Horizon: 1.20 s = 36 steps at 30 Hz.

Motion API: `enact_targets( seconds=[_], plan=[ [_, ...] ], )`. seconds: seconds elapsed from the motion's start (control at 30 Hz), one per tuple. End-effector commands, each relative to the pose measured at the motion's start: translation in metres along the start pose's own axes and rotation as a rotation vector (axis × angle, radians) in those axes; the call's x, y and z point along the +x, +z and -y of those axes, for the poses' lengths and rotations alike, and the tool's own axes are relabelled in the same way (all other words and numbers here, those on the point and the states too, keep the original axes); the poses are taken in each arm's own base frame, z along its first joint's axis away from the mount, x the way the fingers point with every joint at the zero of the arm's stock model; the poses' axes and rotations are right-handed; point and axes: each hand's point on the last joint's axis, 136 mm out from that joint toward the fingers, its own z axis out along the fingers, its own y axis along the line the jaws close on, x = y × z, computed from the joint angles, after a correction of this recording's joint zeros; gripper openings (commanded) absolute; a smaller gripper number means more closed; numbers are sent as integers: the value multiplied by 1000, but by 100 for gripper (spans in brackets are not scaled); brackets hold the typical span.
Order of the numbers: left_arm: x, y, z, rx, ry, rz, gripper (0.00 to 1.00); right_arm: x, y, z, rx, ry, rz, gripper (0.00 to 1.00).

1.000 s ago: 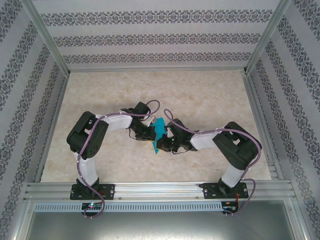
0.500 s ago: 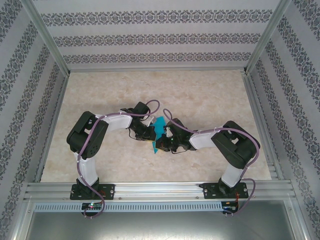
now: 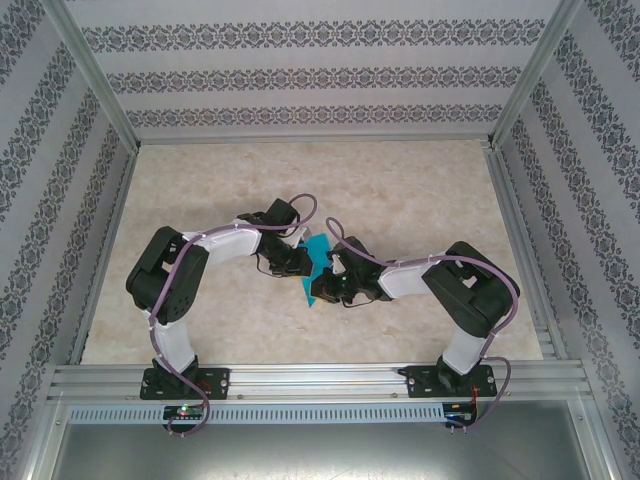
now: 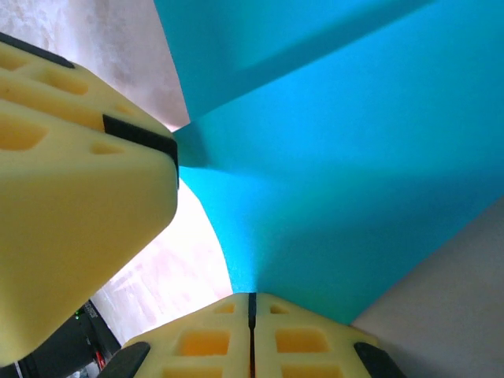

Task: Fold a paper plane with a square sheet of paper (pick it up from the middle)
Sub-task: Third fold the triangle at the center of the table.

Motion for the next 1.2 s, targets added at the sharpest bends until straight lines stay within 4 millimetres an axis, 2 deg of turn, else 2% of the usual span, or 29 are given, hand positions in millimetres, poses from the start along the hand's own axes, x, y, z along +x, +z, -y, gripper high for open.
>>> enact_targets(
  seconds=[0.0,0.47,0.67,0.93,1.17],
  plan=[
    [3,7,6,46,-22,-21,15,6,5,7,18,0,-14,7],
    [19,32,-28,-47,-37,-100,12,5,-2,1,5,-9,6,10],
    [24,38,-40,-91,-36,-123,11,4,-17,-6,-7,-20,41,15],
    [25,41,-45,-102,-37,-128,11,15,-19,-5,-19,-7,9,14],
    [26,43,-46,-102,-33,-134,11,20,-11,-9,-29,-9,-27,14]
  ],
)
